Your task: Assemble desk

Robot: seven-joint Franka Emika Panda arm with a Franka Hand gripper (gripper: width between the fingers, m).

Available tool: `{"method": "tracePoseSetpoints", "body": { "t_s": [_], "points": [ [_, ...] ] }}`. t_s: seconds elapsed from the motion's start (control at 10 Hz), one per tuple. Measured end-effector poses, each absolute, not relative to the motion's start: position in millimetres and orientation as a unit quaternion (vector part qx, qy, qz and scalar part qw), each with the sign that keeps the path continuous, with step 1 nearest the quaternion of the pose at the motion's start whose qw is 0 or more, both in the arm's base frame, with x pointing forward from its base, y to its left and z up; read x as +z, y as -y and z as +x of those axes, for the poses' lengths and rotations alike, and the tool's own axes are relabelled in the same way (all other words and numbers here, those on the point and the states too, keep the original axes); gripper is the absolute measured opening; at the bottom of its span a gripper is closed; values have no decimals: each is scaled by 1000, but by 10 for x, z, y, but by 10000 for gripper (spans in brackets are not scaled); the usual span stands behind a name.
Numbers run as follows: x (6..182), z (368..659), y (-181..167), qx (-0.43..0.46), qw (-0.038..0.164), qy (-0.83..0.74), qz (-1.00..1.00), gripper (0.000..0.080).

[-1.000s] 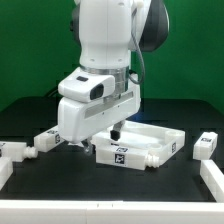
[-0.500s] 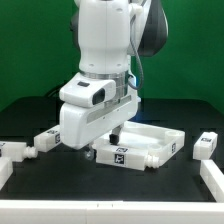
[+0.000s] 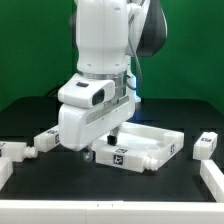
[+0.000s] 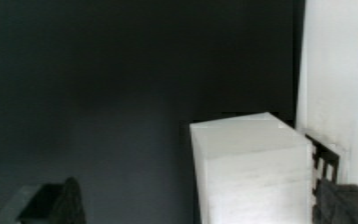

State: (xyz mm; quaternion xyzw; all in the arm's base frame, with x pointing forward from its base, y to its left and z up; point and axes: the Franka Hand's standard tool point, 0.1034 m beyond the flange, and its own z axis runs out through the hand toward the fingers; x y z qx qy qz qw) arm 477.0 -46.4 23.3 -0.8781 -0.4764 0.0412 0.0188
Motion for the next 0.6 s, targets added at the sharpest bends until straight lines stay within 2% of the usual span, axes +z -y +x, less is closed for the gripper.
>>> {"method": "tracePoseSetpoints", "body": {
  "t_s": [0.4, 0.6],
  "points": [
    [239, 4907, 560, 33, 15, 491, -870, 648],
    [245, 4905, 442, 23, 12, 481, -877, 648]
  ]
}}
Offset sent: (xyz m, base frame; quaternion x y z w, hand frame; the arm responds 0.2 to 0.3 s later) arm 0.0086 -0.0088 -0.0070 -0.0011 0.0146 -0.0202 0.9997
